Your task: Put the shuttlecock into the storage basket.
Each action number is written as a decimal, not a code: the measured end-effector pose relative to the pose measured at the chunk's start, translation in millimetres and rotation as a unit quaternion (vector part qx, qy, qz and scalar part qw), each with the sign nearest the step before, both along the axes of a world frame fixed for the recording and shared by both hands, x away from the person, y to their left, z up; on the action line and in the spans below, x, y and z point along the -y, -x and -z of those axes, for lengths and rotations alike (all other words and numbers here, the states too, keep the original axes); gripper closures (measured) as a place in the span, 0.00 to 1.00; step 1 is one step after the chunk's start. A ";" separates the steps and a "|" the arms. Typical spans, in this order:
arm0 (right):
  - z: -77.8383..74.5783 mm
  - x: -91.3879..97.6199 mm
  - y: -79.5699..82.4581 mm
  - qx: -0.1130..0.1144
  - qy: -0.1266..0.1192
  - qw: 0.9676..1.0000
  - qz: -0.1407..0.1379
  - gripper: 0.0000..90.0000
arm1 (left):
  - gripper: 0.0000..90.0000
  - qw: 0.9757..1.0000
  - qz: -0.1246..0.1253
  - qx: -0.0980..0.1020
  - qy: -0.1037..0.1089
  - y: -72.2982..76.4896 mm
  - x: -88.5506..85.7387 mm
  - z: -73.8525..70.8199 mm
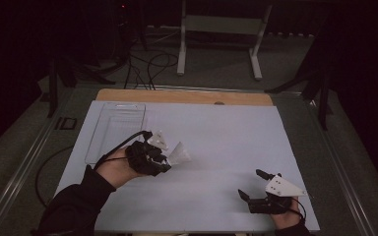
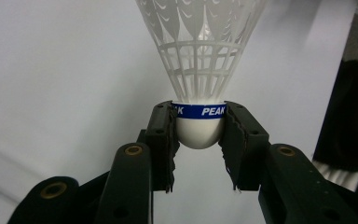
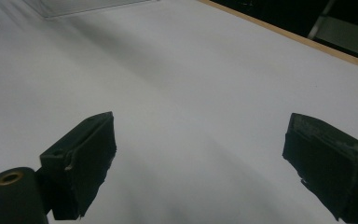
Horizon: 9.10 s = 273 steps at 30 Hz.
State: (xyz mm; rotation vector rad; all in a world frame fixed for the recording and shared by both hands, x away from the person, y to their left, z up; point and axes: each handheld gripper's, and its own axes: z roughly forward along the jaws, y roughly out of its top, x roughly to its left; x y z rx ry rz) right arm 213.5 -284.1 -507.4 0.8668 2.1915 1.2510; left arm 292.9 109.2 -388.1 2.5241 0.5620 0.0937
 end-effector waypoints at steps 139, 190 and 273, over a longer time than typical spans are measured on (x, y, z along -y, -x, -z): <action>3.6 -5.3 -1.4 -0.012 0.014 1.000 -0.003 0.10 | 0.74 0.968 -0.231 -0.018 -0.100 -36.7 -178.3 52.7; 3.2 -5.0 -1.2 -0.012 0.014 1.000 -0.001 0.10 | 0.08 0.964 -0.259 -0.013 -0.055 -37.1 -169.4 37.3; 6.6 0.0 0.2 -0.024 0.010 1.000 0.004 0.10 | 0.00 0.996 -0.086 0.015 0.020 -32.9 2.6 21.5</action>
